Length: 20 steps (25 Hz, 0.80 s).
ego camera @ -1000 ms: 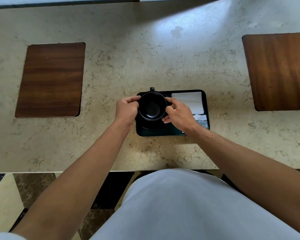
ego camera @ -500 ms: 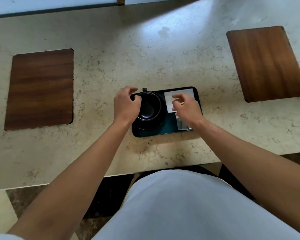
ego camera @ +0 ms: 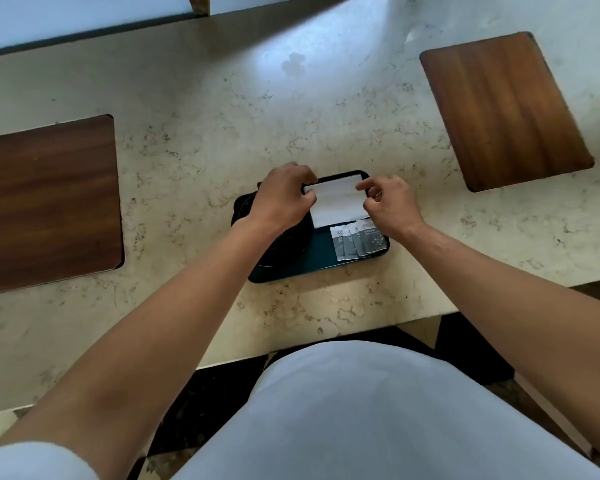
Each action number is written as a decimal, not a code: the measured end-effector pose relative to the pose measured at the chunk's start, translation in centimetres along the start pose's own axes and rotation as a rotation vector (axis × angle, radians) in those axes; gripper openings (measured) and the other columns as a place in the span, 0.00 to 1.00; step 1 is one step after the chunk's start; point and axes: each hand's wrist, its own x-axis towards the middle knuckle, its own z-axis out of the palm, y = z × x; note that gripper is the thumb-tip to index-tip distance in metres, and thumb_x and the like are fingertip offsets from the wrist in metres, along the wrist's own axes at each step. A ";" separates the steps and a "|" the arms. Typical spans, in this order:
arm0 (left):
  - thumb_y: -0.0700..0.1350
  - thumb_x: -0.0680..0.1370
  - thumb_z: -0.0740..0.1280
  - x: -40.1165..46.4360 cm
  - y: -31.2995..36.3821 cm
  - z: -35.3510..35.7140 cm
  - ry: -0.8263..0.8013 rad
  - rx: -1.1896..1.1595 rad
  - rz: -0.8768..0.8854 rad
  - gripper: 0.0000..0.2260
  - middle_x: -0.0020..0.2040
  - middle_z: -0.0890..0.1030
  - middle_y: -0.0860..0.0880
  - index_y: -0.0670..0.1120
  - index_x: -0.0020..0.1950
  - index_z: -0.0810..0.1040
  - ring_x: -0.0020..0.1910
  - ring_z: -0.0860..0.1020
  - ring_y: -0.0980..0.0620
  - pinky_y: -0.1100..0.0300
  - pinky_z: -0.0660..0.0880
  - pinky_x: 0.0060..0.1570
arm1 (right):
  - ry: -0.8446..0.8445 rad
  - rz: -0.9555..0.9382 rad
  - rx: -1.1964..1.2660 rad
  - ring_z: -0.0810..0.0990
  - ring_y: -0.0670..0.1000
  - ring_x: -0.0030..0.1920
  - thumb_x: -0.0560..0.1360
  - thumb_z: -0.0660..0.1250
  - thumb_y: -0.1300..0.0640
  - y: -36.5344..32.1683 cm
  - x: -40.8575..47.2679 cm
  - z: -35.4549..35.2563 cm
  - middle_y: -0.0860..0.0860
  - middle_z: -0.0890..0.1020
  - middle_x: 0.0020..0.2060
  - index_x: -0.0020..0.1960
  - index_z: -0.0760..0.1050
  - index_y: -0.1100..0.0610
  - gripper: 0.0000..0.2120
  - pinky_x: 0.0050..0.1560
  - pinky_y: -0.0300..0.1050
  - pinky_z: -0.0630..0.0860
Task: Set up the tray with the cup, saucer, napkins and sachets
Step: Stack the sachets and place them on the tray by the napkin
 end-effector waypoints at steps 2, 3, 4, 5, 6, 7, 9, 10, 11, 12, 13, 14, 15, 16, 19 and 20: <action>0.42 0.78 0.70 0.7 0.1 0.7 -0.102 0.097 -0.002 0.13 0.59 0.83 0.45 0.44 0.62 0.83 0.58 0.80 0.46 0.53 0.76 0.60 | -0.022 -0.007 -0.039 0.75 0.54 0.61 0.78 0.66 0.64 1.0 0.9 -0.2 0.53 0.71 0.54 0.66 0.79 0.51 0.19 0.65 0.42 0.71; 0.43 0.78 0.70 1.1 0.3 1.0 -0.157 0.160 -0.003 0.13 0.60 0.82 0.45 0.45 0.63 0.82 0.59 0.79 0.45 0.51 0.76 0.60 | -0.038 -0.014 -0.052 0.73 0.55 0.62 0.78 0.66 0.63 1.5 1.4 -0.2 0.53 0.69 0.54 0.68 0.78 0.50 0.20 0.65 0.41 0.68; 0.44 0.79 0.70 1.6 0.4 1.3 -0.204 0.230 -0.001 0.14 0.61 0.81 0.45 0.46 0.64 0.82 0.61 0.78 0.44 0.49 0.75 0.62 | -0.059 -0.027 -0.065 0.71 0.56 0.63 0.78 0.67 0.62 2.0 1.9 -0.3 0.52 0.68 0.54 0.70 0.77 0.49 0.21 0.64 0.40 0.65; 0.44 0.79 0.69 2.0 0.4 1.6 -0.235 0.293 0.000 0.15 0.62 0.81 0.45 0.47 0.66 0.81 0.63 0.77 0.43 0.48 0.74 0.62 | -0.082 -0.042 -0.082 0.71 0.56 0.64 0.78 0.67 0.61 2.4 2.5 -0.3 0.52 0.67 0.55 0.71 0.75 0.48 0.22 0.64 0.40 0.64; 0.44 0.79 0.69 2.4 0.4 1.9 -0.253 0.342 -0.004 0.16 0.63 0.80 0.45 0.47 0.67 0.80 0.63 0.76 0.42 0.48 0.73 0.63 | -0.107 -0.060 -0.099 0.71 0.56 0.64 0.78 0.67 0.59 2.7 2.9 -0.2 0.52 0.67 0.55 0.72 0.74 0.47 0.23 0.64 0.40 0.64; 0.45 0.79 0.68 2.8 0.5 2.1 -0.260 0.378 -0.012 0.17 0.63 0.80 0.45 0.48 0.68 0.79 0.64 0.75 0.41 0.48 0.72 0.63 | -0.130 -0.081 -0.117 0.71 0.56 0.63 0.79 0.68 0.58 2.9 3.4 -0.1 0.52 0.67 0.55 0.73 0.74 0.47 0.23 0.63 0.41 0.65; 0.46 0.79 0.68 3.4 0.6 2.6 -0.277 0.428 -0.029 0.18 0.64 0.79 0.44 0.49 0.69 0.78 0.63 0.74 0.41 0.48 0.71 0.62 | -0.170 -0.108 -0.145 0.71 0.56 0.64 0.79 0.68 0.54 3.2 4.2 0.0 0.54 0.68 0.58 0.73 0.73 0.45 0.23 0.65 0.44 0.68; 0.46 0.78 0.68 3.5 0.6 2.9 -0.290 0.448 -0.033 0.18 0.64 0.79 0.44 0.49 0.69 0.78 0.63 0.74 0.40 0.48 0.71 0.61 | -0.186 -0.115 -0.155 0.71 0.57 0.64 0.79 0.69 0.53 3.4 4.5 0.2 0.55 0.69 0.59 0.73 0.73 0.45 0.23 0.66 0.46 0.69; 0.47 0.78 0.69 3.6 0.6 3.1 -0.302 0.472 -0.031 0.19 0.64 0.79 0.44 0.49 0.69 0.78 0.63 0.73 0.40 0.48 0.71 0.61 | -0.204 -0.121 -0.160 0.71 0.57 0.64 0.78 0.69 0.51 3.6 4.6 0.3 0.55 0.69 0.60 0.72 0.73 0.44 0.23 0.67 0.48 0.70; 0.47 0.77 0.69 3.7 0.6 3.4 -0.311 0.500 -0.025 0.19 0.64 0.78 0.44 0.49 0.69 0.78 0.63 0.73 0.40 0.48 0.70 0.61 | -0.225 -0.125 -0.159 0.71 0.57 0.64 0.78 0.70 0.51 3.8 4.7 0.3 0.55 0.69 0.61 0.72 0.73 0.44 0.24 0.67 0.49 0.71; 0.48 0.77 0.70 3.8 0.6 3.7 -0.318 0.529 -0.016 0.19 0.63 0.78 0.44 0.49 0.68 0.78 0.64 0.72 0.40 0.47 0.70 0.62 | -0.244 -0.126 -0.155 0.71 0.57 0.63 0.77 0.71 0.50 4.0 4.8 0.3 0.55 0.68 0.61 0.72 0.72 0.43 0.25 0.67 0.50 0.72; 0.49 0.76 0.70 3.8 0.6 3.8 -0.325 0.555 -0.007 0.20 0.63 0.78 0.44 0.49 0.67 0.78 0.64 0.72 0.40 0.46 0.69 0.64 | -0.254 -0.123 -0.155 0.70 0.56 0.63 0.76 0.71 0.50 4.2 4.8 0.4 0.54 0.68 0.61 0.72 0.72 0.42 0.25 0.67 0.50 0.73; 0.50 0.75 0.71 3.7 0.6 4.0 -0.330 0.581 0.001 0.20 0.63 0.78 0.44 0.49 0.66 0.78 0.65 0.71 0.39 0.45 0.68 0.65 | -0.254 -0.121 -0.160 0.70 0.56 0.63 0.76 0.71 0.50 4.3 4.8 0.4 0.54 0.68 0.61 0.73 0.71 0.41 0.26 0.67 0.51 0.73; 0.51 0.74 0.72 3.7 0.5 4.2 -0.333 0.610 0.009 0.21 0.64 0.77 0.44 0.49 0.66 0.78 0.66 0.71 0.39 0.44 0.67 0.67 | -0.248 -0.122 -0.168 0.70 0.55 0.63 0.76 0.70 0.50 4.4 4.8 0.4 0.53 0.69 0.61 0.73 0.70 0.40 0.26 0.67 0.51 0.74; 0.54 0.73 0.74 3.5 0.5 4.6 -0.348 0.683 0.042 0.25 0.67 0.74 0.42 0.48 0.67 0.76 0.68 0.69 0.38 0.39 0.64 0.71 | -0.233 -0.117 -0.152 0.70 0.56 0.63 0.75 0.69 0.51 4.2 4.8 0.4 0.54 0.69 0.61 0.73 0.70 0.40 0.27 0.67 0.51 0.73; 0.54 0.72 0.74 3.6 0.5 4.6 -0.349 0.691 0.048 0.26 0.67 0.74 0.42 0.48 0.68 0.75 0.68 0.69 0.38 0.38 0.63 0.72 | -0.230 -0.117 -0.150 0.70 0.56 0.63 0.75 0.69 0.52 4.1 4.9 0.4 0.54 0.69 0.61 0.73 0.70 0.40 0.27 0.67 0.51 0.73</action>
